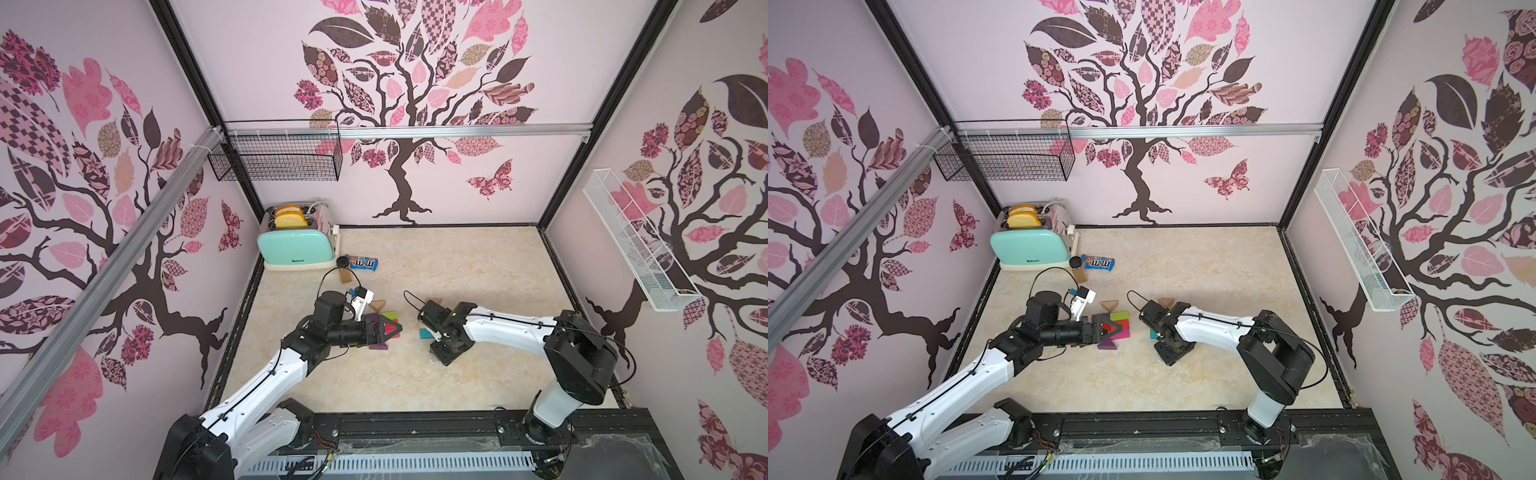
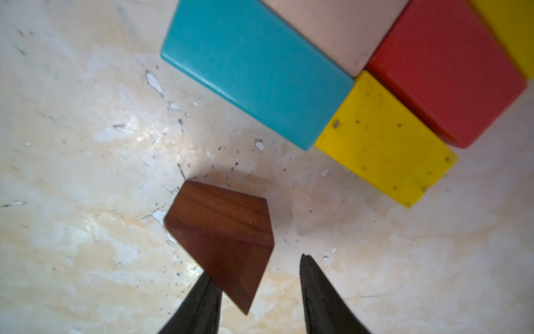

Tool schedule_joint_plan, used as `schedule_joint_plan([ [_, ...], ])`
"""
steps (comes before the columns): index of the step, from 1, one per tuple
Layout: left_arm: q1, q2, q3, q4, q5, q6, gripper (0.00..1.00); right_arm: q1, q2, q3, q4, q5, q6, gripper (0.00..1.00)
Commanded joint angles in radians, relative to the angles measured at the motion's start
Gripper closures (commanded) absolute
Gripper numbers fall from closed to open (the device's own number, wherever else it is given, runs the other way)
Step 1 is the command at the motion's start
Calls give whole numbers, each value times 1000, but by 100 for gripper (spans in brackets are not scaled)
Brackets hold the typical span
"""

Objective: Assemble a piece of candy with building blocks
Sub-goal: Assemble the building block at the center of the board.

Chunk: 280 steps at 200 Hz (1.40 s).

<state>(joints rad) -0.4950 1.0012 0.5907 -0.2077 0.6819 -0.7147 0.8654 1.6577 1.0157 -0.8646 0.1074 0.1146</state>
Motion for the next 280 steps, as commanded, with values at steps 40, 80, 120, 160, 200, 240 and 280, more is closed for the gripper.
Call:
schedule_joint_plan([
  [40, 5, -16, 11, -2, -4, 15, 2, -6, -13, 47, -48, 67, 8, 54],
  [80, 4, -14, 11, -2, -4, 15, 2, -14, -10, 57, -54, 85, -4, 55],
  [120, 4, -16, 9, -5, -5, 16, 2, -17, -9, 63, -36, 70, -17, 56],
  [160, 4, -20, 5, -7, -8, 17, 2, -17, 8, 66, -14, 49, -18, 56],
  [200, 3, -22, 1, -6, -12, 18, 2, -17, 22, 62, 3, 44, -18, 57],
  [240, 4, -20, 4, -8, -11, 21, 2, -16, 33, 66, 15, 39, -19, 58],
  [280, 5, -15, 6, -10, -13, 22, 2, -20, 51, 81, 17, 39, -27, 59],
])
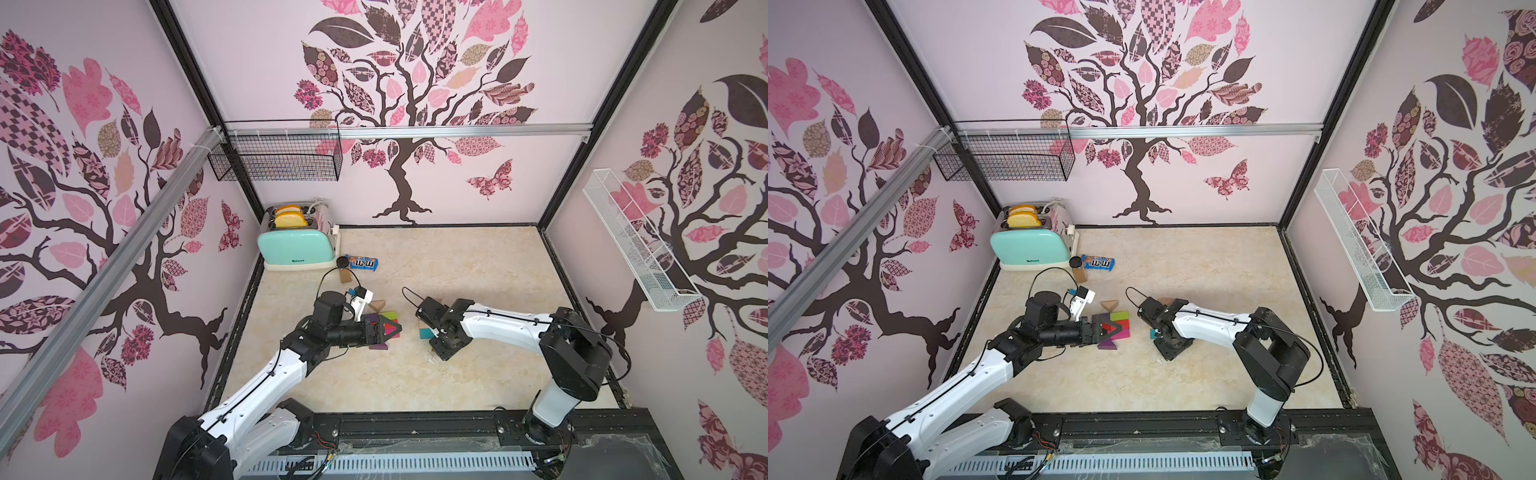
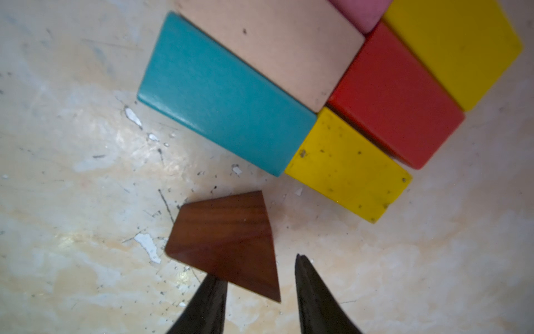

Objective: Assemble a piece of candy with building blocks
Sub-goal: Assemble the building block at the center of the board.

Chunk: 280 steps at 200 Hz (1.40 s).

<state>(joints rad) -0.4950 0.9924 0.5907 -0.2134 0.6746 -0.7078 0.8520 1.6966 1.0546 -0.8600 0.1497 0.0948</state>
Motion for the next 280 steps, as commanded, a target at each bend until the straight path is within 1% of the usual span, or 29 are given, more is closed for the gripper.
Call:
schedule_joint_plan([
  [1, 5, -6, 7, -4, -6, 16, 2, -6, 12, 43, 13, -4, -7, 59],
  [112, 4, 1, 11, -4, -6, 20, 2, -11, 21, 70, 9, 11, -41, 61],
  [167, 5, 2, 8, -4, -7, 21, 2, -11, 14, 67, -32, 1, -123, 60],
  [193, 4, 5, 7, 0, -7, 19, 2, -10, 14, 64, -52, 18, -151, 60],
  [280, 4, 1, 3, -1, -10, 16, 2, -11, 43, 82, -43, 55, -165, 61],
])
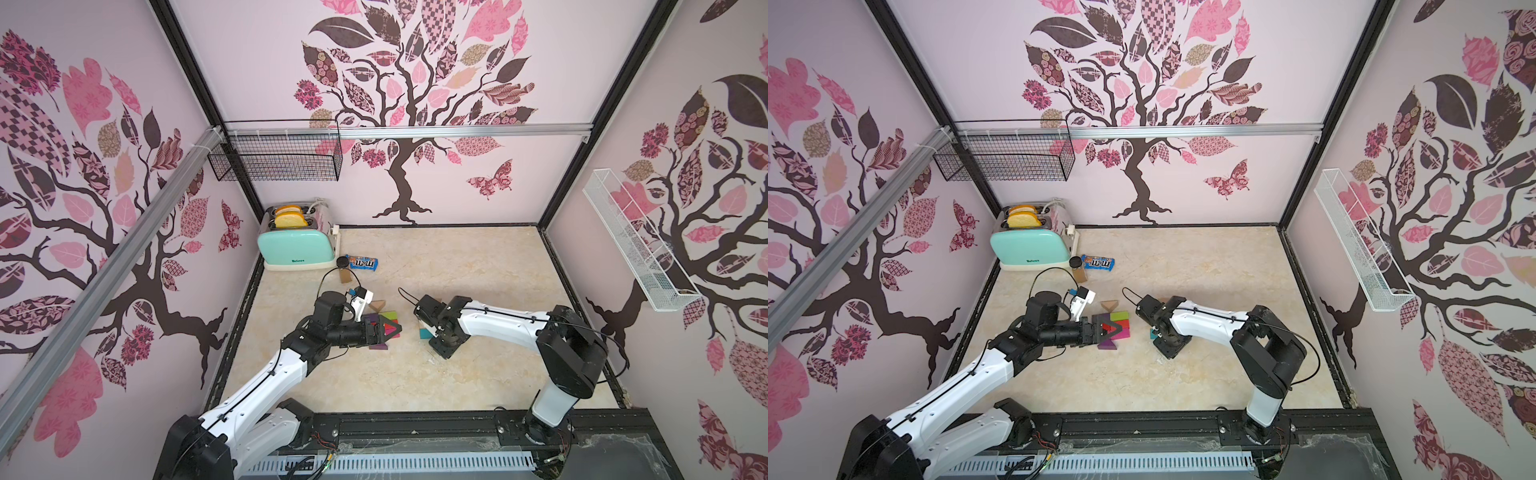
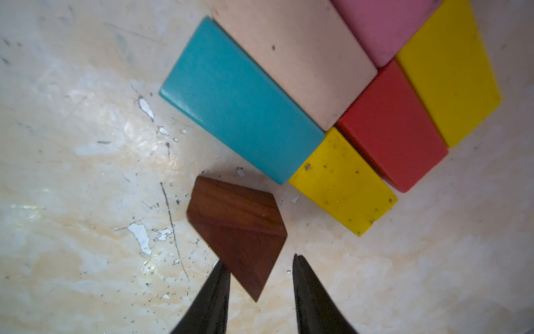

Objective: Assemble a piece of candy with building blocks
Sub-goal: Assemble the building block at the center of the board.

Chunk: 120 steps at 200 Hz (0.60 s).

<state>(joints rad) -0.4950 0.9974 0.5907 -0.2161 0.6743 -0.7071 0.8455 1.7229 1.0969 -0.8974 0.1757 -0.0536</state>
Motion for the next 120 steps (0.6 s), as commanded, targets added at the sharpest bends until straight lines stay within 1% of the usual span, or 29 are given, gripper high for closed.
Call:
schedule_joint_plan([
  [1, 4, -4, 3, 1, -10, 15, 2, -4, 17, 40, -5, 30, -17, 61],
  [120, 4, 3, 3, 7, -8, 12, 2, -9, 19, 56, -21, 74, -54, 62],
])
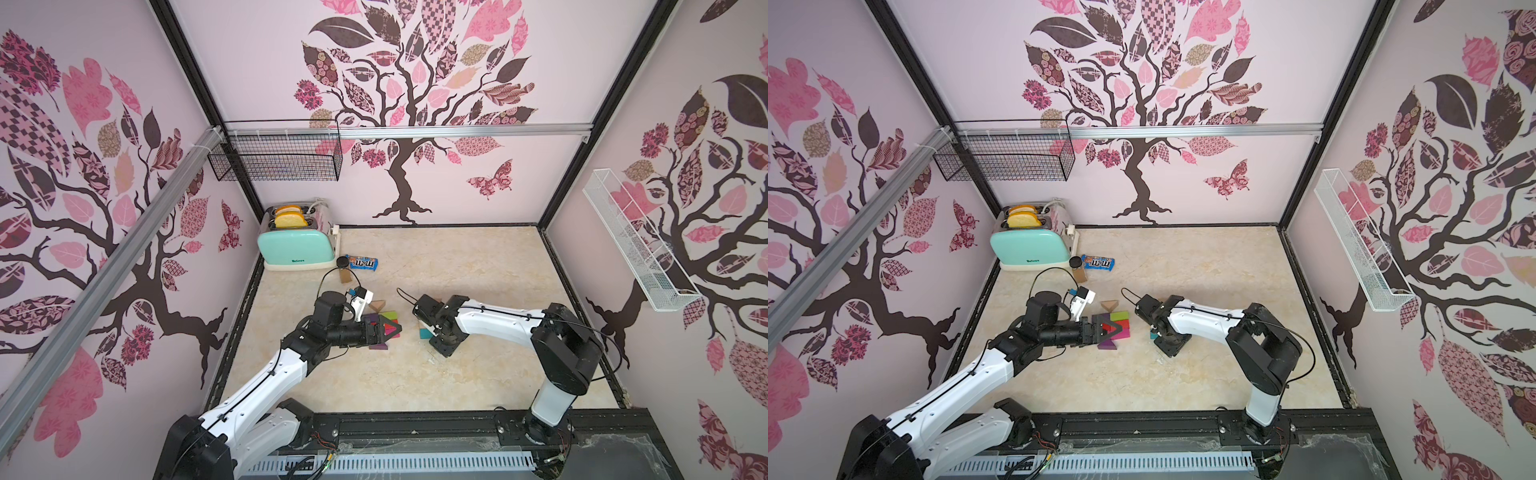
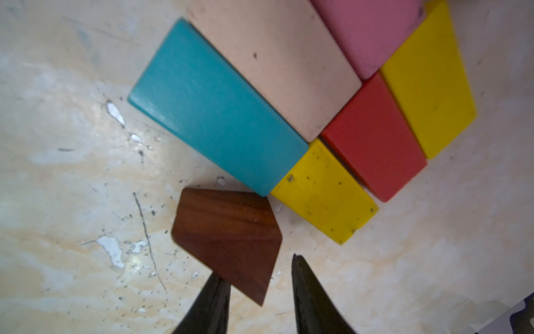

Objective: Assemble a piece of candy with building blocks
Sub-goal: Assemble the building block at the center of the board.

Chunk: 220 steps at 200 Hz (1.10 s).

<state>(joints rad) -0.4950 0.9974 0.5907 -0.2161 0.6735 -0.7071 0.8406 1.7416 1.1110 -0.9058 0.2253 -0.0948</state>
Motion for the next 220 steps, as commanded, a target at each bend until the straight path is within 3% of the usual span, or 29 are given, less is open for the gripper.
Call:
schedule_joint_plan([
  [1, 4, 3, 3, 7, -8, 12, 2, -3, 0, 41, -12, 25, -13, 62],
  [173, 4, 6, 11, 11, -6, 4, 2, -22, -41, 10, -27, 62, -33, 62],
  [220, 4, 6, 17, 3, -6, 6, 2, -22, -93, 7, -20, -23, -25, 62],
])
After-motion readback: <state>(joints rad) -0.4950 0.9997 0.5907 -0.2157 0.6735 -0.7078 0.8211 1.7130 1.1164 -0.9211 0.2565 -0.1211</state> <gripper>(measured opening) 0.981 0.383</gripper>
